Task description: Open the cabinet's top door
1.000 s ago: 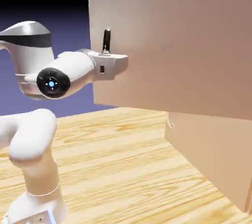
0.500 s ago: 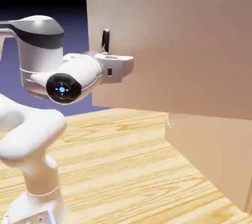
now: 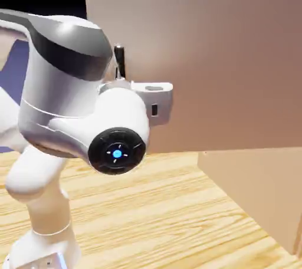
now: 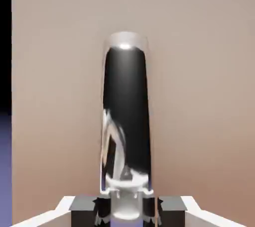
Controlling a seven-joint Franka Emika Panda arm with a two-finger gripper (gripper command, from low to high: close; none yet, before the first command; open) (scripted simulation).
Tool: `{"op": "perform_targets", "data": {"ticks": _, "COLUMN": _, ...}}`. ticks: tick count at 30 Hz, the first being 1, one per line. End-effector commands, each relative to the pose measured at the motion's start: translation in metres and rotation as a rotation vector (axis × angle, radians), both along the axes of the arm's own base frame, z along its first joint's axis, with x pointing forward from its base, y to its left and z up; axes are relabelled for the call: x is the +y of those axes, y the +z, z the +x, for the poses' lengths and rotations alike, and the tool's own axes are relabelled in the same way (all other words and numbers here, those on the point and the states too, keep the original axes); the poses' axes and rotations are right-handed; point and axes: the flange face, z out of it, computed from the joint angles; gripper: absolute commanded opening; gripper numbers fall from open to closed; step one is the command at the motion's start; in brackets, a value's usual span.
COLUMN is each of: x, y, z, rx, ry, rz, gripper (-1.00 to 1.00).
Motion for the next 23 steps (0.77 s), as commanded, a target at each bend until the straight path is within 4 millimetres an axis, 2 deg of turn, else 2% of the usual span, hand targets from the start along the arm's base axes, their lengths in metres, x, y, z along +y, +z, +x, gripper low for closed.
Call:
{"op": "perform_targets", "data": {"ticks": 1, "x": -0.009, "y": 0.000, "z": 0.000, "rx": -0.001, "ry": 0.016, "rz": 0.000, "gripper": -1.00}}
{"op": "perform_targets", "data": {"ticks": 5, "x": -0.040, "y": 0.000, "z": 0.003, "rx": -0.001, "ry": 0.076, "rz": -0.001, "gripper": -1.00}}
{"op": "perform_targets", "data": {"ticks": 9, "x": -0.062, "y": 0.000, "z": 0.005, "rx": -0.001, "ry": 0.118, "rz": 0.000, "gripper": -1.00}}
{"op": "perform_targets", "data": {"ticks": 23, "x": -0.091, "y": -0.001, "z": 0.011, "rx": 0.000, "ry": 0.174, "rz": 0.002, "gripper": -1.00}}
